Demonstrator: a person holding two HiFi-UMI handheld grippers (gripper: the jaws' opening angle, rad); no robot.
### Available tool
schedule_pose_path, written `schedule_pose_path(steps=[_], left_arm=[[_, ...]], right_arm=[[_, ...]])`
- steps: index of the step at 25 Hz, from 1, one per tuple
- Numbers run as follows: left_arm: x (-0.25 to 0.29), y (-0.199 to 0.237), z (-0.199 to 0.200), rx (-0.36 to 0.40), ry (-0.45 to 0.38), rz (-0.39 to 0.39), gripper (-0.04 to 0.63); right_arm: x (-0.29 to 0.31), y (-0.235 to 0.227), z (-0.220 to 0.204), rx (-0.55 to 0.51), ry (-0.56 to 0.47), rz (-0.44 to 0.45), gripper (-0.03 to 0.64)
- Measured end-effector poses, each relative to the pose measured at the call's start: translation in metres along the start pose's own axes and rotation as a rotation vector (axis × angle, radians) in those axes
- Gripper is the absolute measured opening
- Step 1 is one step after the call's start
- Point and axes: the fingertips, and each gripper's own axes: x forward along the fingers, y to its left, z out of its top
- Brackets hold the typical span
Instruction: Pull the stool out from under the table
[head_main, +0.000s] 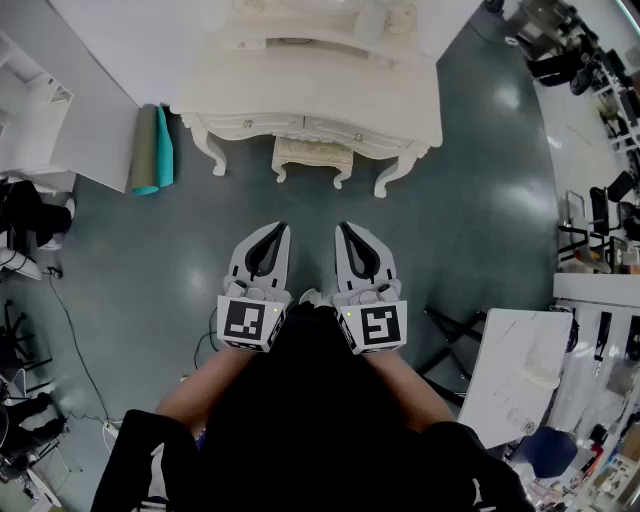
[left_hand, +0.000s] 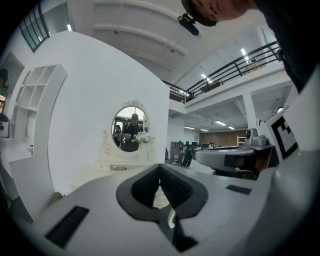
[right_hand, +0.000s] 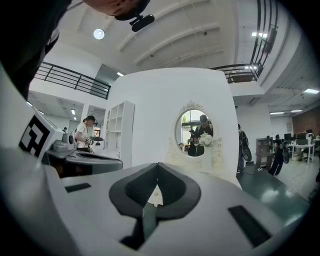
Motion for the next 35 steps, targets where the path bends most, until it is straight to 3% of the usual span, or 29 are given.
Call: schedule_pose_path(steps=[7, 17, 24, 28, 35], left_arm=[[-0.001, -0.004, -0.003, 0.005, -0.007, 0.027, 0.014], [0.003, 0.016, -0.014, -0.019, 0.022, 0.076, 0.014], [0.026, 0.017, -0.004, -0.001, -0.001, 0.048, 0.014], [0.036, 0.018, -0.003, -0.003, -0.002, 0.025, 0.014], [0.064, 0.058, 0.000, -0.023, -0.025, 0.019, 0.014]], right_arm=[[-0.019, -0.017, 0.008, 0.005, -0.064, -0.010, 0.018], [-0.012, -0.034, 0.003, 0.045, -0.068, -0.026, 0.018], [0.014, -0.046, -0.011, 0.027, -0.007, -0.030, 0.018], [0.034, -0.042, -0.015, 0.069, 0.008, -0.005, 0.018], [0.074, -0.040, -0.016, 0.118, 0.017, 0.055, 0.018]])
